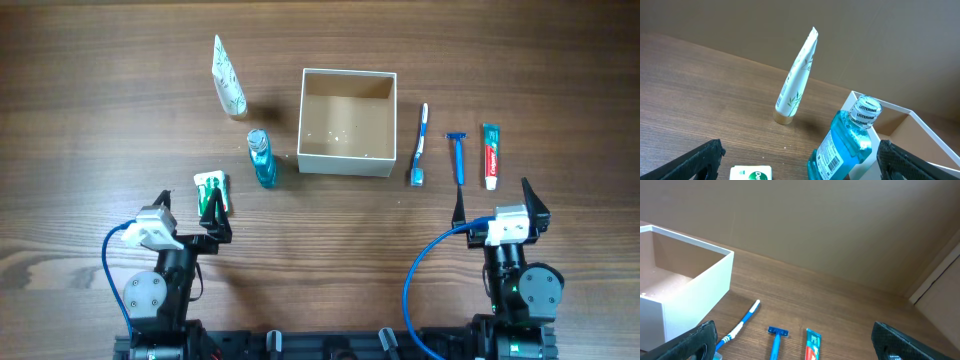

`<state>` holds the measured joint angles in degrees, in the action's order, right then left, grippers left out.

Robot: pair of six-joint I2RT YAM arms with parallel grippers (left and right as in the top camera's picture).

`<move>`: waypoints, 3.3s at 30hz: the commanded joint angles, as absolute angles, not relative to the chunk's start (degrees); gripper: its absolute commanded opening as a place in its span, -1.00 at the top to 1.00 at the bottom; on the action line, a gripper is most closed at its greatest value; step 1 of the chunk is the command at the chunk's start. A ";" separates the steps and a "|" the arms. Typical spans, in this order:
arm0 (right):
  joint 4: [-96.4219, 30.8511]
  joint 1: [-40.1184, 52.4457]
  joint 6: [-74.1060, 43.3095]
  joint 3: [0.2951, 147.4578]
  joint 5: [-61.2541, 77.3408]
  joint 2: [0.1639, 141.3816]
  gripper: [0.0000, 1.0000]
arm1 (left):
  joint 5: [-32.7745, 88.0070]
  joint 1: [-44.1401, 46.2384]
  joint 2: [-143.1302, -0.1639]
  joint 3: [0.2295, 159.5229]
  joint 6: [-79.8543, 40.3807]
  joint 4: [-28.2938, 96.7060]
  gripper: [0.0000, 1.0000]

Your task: Pack container

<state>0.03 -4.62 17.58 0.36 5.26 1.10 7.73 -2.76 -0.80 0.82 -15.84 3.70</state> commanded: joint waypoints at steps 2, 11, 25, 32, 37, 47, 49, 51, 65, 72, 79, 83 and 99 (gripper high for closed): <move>0.19 -4.40 16.47 0.30 4.27 0.64 -0.99 | 7.42 -3.22 -0.38 0.40 -16.78 3.73 -0.99; 0.19 -4.40 16.47 0.30 4.25 0.64 -0.99 | 7.40 -3.22 -0.38 0.40 -16.78 3.73 -0.99; 0.19 -4.40 16.49 0.30 4.25 0.64 -0.99 | 7.40 -3.22 -0.38 0.40 -16.78 3.73 -0.99; 0.19 -4.40 16.47 0.30 4.27 0.64 -1.00 | 7.40 -3.22 -0.38 0.40 -16.78 3.73 -0.99; 0.19 -4.40 16.47 0.30 4.25 0.64 -0.99 | 7.42 -3.22 -0.38 0.40 -16.78 3.75 -0.99; 0.19 -4.40 16.47 0.30 4.25 0.64 -0.99 | 7.40 -3.22 -0.38 0.40 -16.78 3.73 -1.00; 0.19 -4.40 16.47 0.30 4.27 0.64 -0.99 | 7.40 -3.22 -0.38 0.40 -16.78 3.73 -1.00; 0.19 -4.40 16.47 0.30 4.27 0.64 -1.00 | 7.40 -3.22 -0.38 0.40 -16.78 3.75 -0.99; 0.19 -4.40 16.47 0.30 4.27 0.64 -0.99 | 13.26 -3.29 -0.38 1.87 -17.08 -9.96 -0.99; 0.19 -4.40 16.47 0.30 4.27 0.64 -0.99 | 13.45 -3.66 -4.45 16.53 -10.15 1.98 -1.00; 0.19 -4.40 16.47 0.30 4.27 0.64 -0.99 | 15.18 -3.64 -28.10 43.29 -3.79 18.98 -1.00; 0.19 -4.40 16.47 0.30 4.27 0.64 -1.00 | 18.17 -3.64 -45.36 59.24 1.39 30.52 -0.99; 0.19 -4.40 16.49 0.30 4.27 0.64 -0.99 | 23.44 -1.87 -82.67 97.60 2.83 48.60 -0.99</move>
